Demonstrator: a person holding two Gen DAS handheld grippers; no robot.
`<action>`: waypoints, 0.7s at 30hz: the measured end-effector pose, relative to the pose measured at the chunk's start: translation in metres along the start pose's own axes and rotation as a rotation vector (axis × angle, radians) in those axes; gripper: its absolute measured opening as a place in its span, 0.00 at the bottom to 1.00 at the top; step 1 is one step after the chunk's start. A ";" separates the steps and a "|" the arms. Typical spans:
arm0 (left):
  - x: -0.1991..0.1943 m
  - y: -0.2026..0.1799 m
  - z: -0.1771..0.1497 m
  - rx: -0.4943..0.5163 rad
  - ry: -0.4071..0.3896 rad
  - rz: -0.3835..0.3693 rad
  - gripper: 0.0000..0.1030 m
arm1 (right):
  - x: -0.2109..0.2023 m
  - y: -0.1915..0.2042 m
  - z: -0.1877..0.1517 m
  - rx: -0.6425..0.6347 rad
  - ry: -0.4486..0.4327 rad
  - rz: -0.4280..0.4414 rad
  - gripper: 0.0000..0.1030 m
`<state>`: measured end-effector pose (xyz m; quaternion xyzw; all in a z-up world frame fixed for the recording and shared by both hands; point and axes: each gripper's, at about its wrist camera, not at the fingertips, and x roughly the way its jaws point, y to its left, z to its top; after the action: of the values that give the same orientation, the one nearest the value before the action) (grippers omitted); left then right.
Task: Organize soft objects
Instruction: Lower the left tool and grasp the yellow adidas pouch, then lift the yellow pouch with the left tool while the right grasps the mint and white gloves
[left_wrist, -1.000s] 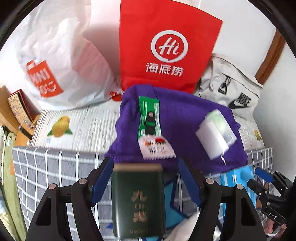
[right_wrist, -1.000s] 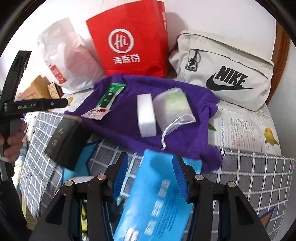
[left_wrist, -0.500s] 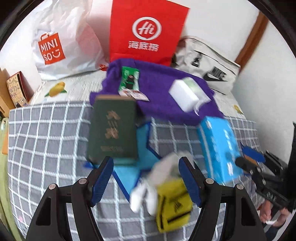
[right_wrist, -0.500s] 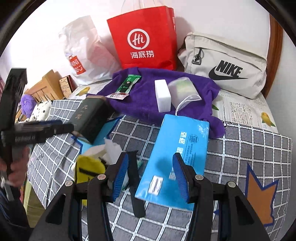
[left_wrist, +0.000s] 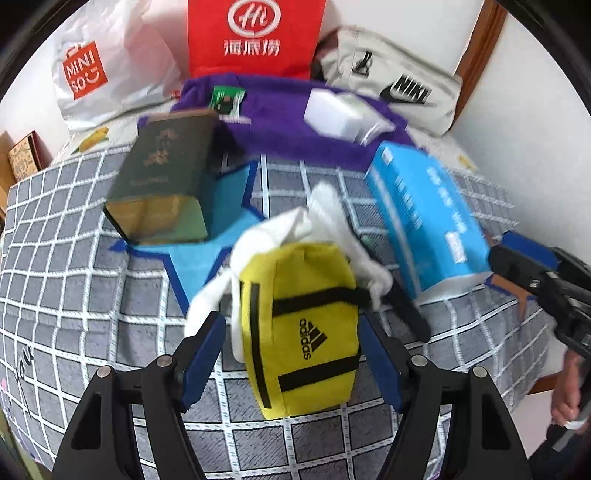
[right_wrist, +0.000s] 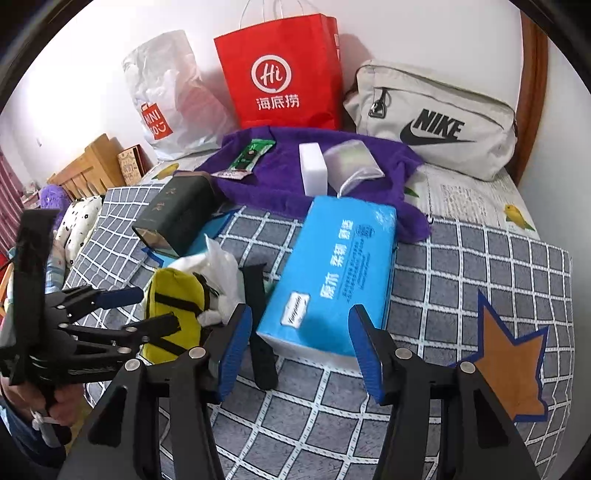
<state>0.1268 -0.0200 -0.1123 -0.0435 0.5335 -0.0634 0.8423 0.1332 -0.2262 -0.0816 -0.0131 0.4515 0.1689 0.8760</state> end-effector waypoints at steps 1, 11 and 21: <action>0.003 -0.002 -0.001 0.000 0.005 -0.006 0.70 | 0.001 -0.001 -0.002 -0.001 0.005 0.002 0.53; 0.031 -0.021 -0.002 0.024 0.035 0.086 0.76 | 0.009 -0.014 -0.020 0.016 0.043 0.005 0.53; -0.004 0.000 -0.004 0.016 -0.042 0.037 0.68 | 0.003 0.000 -0.020 -0.013 0.028 0.020 0.53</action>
<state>0.1218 -0.0198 -0.1100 -0.0281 0.5160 -0.0510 0.8546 0.1187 -0.2289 -0.0956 -0.0167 0.4626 0.1803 0.8678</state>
